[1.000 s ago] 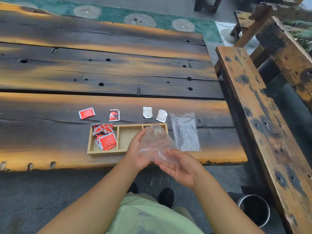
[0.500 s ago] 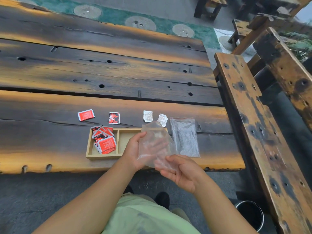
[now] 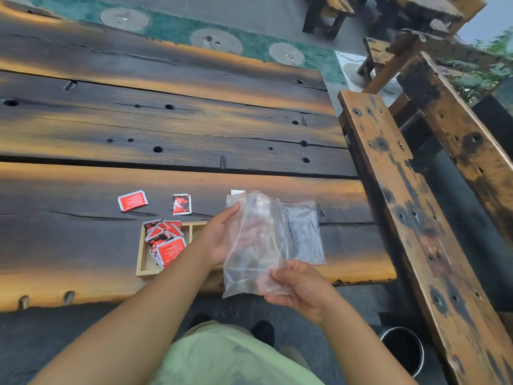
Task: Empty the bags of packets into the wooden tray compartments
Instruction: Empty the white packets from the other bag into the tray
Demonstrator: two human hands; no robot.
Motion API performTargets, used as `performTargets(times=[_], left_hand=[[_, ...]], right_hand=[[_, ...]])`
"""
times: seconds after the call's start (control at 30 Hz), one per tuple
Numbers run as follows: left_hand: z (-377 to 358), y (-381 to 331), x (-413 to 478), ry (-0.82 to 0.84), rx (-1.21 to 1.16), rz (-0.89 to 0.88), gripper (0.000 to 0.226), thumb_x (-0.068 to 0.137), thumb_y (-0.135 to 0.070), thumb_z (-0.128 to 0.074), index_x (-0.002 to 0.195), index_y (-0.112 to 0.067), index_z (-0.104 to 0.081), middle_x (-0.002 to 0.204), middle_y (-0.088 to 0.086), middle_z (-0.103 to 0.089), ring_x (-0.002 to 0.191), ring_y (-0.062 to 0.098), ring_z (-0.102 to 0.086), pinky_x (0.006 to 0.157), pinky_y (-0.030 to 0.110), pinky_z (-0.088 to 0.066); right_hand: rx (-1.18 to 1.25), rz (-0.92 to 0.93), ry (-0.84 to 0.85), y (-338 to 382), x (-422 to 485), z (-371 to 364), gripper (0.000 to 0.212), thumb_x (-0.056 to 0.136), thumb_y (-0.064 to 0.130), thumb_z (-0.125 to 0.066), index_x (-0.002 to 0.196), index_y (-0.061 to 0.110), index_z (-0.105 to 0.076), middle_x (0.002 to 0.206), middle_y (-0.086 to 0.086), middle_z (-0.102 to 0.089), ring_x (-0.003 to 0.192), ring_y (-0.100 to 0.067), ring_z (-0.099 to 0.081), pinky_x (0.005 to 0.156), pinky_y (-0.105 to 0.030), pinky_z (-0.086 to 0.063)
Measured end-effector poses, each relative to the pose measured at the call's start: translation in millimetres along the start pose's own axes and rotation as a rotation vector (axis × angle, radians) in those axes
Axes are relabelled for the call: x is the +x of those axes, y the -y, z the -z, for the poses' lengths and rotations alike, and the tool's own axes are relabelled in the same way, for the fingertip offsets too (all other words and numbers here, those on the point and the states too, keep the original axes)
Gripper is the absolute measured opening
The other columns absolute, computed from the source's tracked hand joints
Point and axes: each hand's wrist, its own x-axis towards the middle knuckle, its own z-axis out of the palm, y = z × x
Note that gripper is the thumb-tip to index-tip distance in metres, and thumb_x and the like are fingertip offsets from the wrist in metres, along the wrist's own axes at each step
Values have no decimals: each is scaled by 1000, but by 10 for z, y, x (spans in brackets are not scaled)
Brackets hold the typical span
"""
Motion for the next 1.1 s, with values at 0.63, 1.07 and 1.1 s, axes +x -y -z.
performTargets(times=[0.63,1.07,1.1], left_hand=[[-193,-244,716,-137,220,-141,22,105,-15,-45,120,0,-46,107,27,-72,91,36,-75,74,45,-63],[-758,-7,1807,-475,1336,-315,21,92,-26,-70,75,-14,-70,74,7,-71,67,24,-64,74,48,-61],[-746,11,1882,-495,1372,-309,19,90,-27,-71,75,-16,-70,74,5,-70,70,24,-64,75,45,-61]], right_hand=[[-228,156,-123,-62,387,605,9,98,11,-60,91,5,-60,81,-10,-76,78,-27,-75,61,-26,-59],[-677,202,-278,143,1154,1808,28,87,32,-66,67,16,-54,58,8,-50,57,-13,-53,59,-37,-53],[-737,193,-282,170,1197,1836,29,87,33,-65,67,16,-53,59,9,-50,58,-13,-52,60,-33,-48]])
